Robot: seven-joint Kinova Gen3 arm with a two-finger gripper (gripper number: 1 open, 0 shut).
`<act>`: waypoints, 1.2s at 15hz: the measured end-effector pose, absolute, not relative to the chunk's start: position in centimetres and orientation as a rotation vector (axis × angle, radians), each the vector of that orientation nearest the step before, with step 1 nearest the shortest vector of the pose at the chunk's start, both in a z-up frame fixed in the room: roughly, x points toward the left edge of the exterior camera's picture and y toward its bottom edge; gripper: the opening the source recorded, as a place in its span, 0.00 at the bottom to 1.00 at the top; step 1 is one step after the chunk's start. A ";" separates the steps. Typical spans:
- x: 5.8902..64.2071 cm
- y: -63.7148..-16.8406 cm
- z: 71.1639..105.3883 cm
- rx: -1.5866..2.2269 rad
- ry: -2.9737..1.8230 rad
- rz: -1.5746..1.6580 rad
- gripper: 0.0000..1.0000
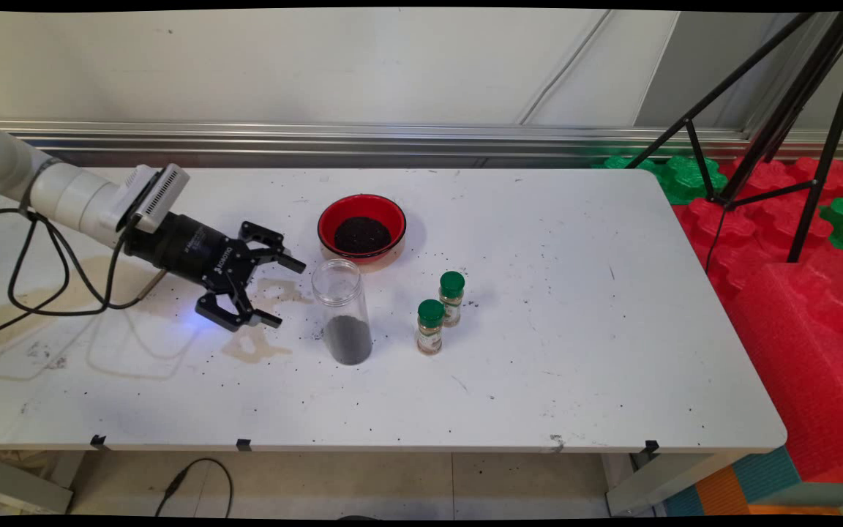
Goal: Pick up the black seasoning powder from the table
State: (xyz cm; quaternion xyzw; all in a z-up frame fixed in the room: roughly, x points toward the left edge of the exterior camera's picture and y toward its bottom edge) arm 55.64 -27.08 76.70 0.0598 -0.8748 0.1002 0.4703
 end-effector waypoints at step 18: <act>50.7 -28.4 74.3 0.184 -2.046 0.216 1.00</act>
